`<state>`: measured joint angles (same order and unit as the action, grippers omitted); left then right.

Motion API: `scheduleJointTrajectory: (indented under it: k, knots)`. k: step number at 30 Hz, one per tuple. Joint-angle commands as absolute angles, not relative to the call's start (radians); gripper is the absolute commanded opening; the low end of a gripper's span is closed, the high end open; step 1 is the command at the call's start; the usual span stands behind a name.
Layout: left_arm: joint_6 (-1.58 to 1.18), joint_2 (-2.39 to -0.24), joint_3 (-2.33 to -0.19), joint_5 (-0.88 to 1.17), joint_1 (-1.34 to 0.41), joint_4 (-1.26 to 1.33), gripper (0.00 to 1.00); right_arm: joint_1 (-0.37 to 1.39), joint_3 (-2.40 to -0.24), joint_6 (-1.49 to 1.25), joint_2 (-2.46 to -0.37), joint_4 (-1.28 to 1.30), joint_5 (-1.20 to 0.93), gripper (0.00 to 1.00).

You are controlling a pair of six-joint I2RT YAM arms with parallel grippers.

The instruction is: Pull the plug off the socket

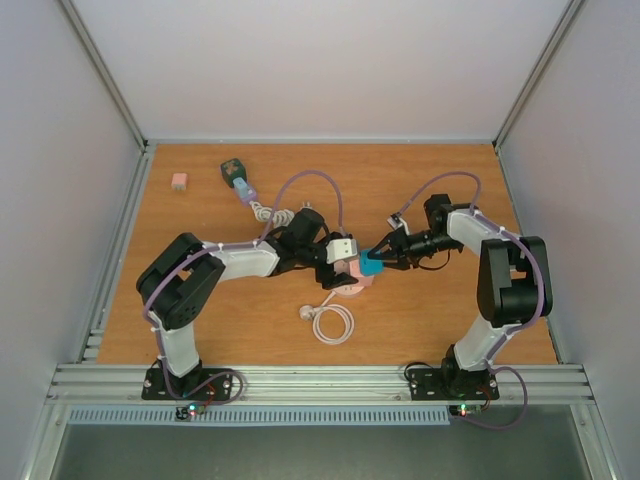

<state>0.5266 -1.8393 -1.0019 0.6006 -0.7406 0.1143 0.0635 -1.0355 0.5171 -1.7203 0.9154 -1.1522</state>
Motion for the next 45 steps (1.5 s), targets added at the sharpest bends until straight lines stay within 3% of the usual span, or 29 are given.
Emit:
scheduleJointTrajectory:
  k: [1, 6, 17, 25, 37, 42, 45]
  knots:
    - [0.496, -1.859, -1.013, 0.609, -0.752, 0.201, 0.85, 0.088, -1.063, 0.533, -1.686, 0.937, -1.183, 0.36]
    - [0.494, -1.854, -0.999, 0.605, -0.752, 0.208, 0.78, 0.098, -1.056, 0.524, -1.696, 0.926, -1.171, 0.28]
    - [0.501, -1.850, -0.965, 0.586, -0.752, 0.215, 0.53, 0.099, -1.063, 0.524, -1.682, 0.921, -1.196, 0.14]
    - [0.530, -1.854, -0.944, 0.560, -0.752, 0.207, 0.44, 0.098, -1.100, 0.670, -1.701, 1.048, -1.314, 0.01]
    - [0.511, -1.864, -0.946, 0.552, -0.753, 0.208, 0.43, 0.090, -1.123, 0.712, -1.697, 1.100, -1.347, 0.01]
    - [0.483, -1.839, -0.946, 0.573, -0.749, 0.208, 0.52, 0.062, -1.108, 0.650, -1.667, 1.042, -1.315, 0.01]
    - [0.462, -1.814, -0.951, 0.593, -0.743, 0.206, 0.65, 0.043, -1.113, 0.649, -1.656, 1.044, -1.310, 0.01]
